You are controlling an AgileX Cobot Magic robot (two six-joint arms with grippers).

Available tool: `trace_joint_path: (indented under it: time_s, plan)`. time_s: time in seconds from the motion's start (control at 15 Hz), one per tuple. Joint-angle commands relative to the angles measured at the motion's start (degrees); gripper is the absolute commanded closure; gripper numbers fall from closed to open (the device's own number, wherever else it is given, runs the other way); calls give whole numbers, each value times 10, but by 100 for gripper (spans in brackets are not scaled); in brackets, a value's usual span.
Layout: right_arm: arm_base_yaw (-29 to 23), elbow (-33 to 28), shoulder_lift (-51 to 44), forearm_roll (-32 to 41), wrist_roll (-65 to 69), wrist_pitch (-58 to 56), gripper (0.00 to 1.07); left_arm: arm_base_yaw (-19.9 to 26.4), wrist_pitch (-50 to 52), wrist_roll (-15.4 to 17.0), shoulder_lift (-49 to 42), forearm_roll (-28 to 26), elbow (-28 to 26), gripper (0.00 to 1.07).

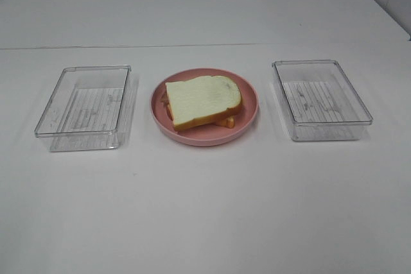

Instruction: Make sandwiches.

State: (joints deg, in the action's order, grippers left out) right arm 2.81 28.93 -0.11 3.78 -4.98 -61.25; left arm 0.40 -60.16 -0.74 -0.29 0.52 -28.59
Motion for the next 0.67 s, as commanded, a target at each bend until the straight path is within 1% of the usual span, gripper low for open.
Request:
trace_joint_path:
  time_s: [0.07,0.33,0.4,0.67]
  plan:
    - [5,-1,-9,2,-5,6,34,1,3,-1,-11,-25,1,49]
    - [5,-1,-9,2,-5,6,34,1,3,-6,-11,-45,1,49]
    - [5,-1,-9,2,-5,6,34,1,3,-16,-11,-52,1,49]
    - [5,-1,-9,2,-5,6,34,1,3,-19,-11,-54,1,49]
